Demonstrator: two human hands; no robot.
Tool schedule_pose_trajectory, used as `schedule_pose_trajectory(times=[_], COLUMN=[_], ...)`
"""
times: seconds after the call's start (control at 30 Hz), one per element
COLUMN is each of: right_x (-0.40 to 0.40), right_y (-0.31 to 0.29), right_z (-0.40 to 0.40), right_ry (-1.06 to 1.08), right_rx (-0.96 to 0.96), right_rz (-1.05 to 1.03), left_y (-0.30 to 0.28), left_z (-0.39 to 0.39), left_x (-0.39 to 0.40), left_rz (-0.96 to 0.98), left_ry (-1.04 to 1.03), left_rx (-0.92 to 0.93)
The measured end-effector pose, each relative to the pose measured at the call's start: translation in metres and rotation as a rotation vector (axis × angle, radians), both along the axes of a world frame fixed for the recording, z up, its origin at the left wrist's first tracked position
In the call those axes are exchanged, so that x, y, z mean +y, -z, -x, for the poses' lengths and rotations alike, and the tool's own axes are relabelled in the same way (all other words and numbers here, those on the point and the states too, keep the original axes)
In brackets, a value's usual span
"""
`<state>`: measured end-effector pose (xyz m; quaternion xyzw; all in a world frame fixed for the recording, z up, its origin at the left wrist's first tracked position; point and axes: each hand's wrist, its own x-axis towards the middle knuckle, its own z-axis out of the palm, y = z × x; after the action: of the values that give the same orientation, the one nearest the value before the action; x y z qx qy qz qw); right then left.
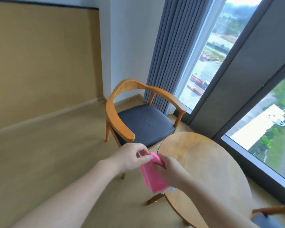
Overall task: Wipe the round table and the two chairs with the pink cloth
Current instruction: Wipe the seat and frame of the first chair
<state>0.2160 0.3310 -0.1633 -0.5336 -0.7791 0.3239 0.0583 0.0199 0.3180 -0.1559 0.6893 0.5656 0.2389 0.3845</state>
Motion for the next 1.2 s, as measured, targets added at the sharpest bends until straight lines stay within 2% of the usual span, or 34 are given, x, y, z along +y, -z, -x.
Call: schedule_pose_trajectory(times=[0.2, 0.37, 0.53, 0.73, 1.0, 1.1, 1.2], right_x=[-0.027, -0.019, 0.022, 0.080, 0.149, 0.178, 0.211], right_y=[-0.107, -0.136, -0.130, -0.136, -0.151, -0.144, -0.126], right_z=[0.011, 0.008, -0.004, -0.010, 0.003, 0.018, 0.033], right_ry=[-0.044, -0.087, -0.091, 0.038, 0.119, 0.171, 0.200], right_rx=[0.145, 0.259, 0.313, 0.555, 0.945, 0.964, 0.809], right_rz=[-0.159, -0.051, 0.052, 0.048, 0.242, 0.231, 0.110], left_y=[-0.112, -0.152, -0.166, -0.168, -0.175, -0.168, -0.147], left_z=[0.006, 0.008, 0.003, -0.003, 0.019, 0.034, 0.055], left_x=[-0.011, -0.013, 0.010, 0.048, 0.089, 0.118, 0.153], left_rz=[-0.067, -0.118, -0.154, -0.236, -0.266, -0.250, -0.211], left_ry=[0.037, 0.002, -0.176, -0.426, -0.588, -0.602, -0.634], left_rx=[-0.033, -0.075, -0.146, -0.235, -0.264, -0.264, -0.218])
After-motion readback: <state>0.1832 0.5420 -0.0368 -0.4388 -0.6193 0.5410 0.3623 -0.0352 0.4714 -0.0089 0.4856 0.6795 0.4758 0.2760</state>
